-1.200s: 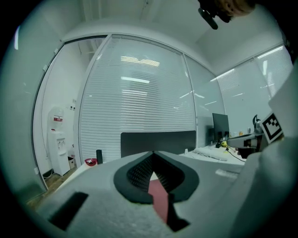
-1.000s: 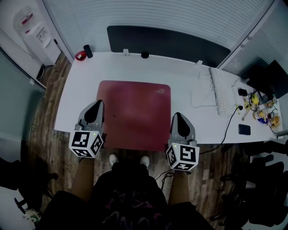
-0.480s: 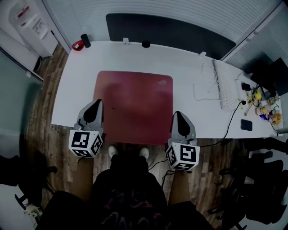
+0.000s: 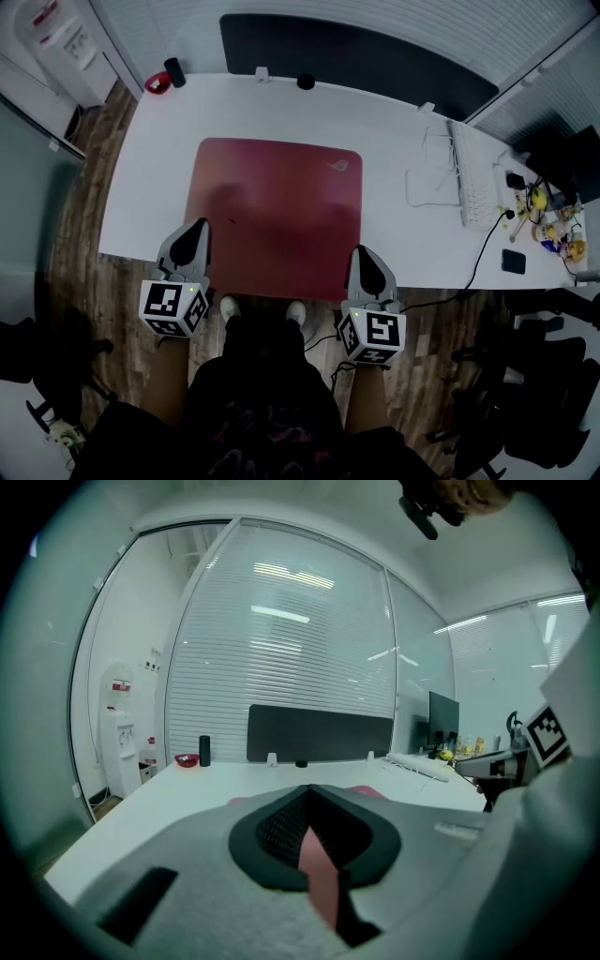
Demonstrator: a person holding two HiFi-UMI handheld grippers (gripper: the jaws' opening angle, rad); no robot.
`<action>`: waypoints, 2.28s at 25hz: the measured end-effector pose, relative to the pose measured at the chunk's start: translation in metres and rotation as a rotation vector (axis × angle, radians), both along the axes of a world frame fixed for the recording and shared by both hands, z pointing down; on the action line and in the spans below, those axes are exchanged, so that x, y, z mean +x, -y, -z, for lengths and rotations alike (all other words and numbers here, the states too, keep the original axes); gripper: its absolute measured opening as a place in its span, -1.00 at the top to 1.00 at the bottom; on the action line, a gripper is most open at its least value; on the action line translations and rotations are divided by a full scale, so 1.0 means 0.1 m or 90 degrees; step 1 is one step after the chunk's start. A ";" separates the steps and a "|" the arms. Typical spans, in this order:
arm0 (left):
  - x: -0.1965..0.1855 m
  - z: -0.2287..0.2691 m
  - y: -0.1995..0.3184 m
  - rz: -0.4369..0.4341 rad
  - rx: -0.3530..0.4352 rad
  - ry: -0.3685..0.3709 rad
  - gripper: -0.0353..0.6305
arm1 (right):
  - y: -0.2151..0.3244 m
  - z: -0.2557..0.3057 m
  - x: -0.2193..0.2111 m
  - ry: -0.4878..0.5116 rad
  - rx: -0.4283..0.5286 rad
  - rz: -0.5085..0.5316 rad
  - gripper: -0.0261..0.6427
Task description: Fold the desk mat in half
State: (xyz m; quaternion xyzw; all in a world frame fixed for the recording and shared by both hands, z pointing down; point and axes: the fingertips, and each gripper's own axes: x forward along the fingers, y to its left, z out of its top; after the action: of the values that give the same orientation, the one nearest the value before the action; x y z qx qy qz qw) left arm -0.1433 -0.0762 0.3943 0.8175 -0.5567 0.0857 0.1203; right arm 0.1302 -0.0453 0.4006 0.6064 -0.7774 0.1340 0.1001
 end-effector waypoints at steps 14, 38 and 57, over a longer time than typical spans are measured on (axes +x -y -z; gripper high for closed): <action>-0.09 -0.60 -0.23 0.010 -0.080 -0.002 0.89 | -0.18 -0.53 -0.07 0.002 -0.068 0.007 0.89; -0.14 -1.29 -0.55 0.010 -0.165 0.015 0.89 | -0.54 -1.38 -0.24 -0.016 -0.189 0.026 0.89; 0.03 -1.52 -0.73 -0.136 -0.175 0.210 0.89 | -0.66 -1.56 -0.46 -0.117 -0.208 0.130 0.70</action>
State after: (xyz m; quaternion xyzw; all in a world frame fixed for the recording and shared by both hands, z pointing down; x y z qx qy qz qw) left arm -0.1407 -0.0032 0.5464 0.8227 -0.4621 0.3053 0.1278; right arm 0.0837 0.0204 0.5564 0.5097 -0.7905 0.1917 0.2803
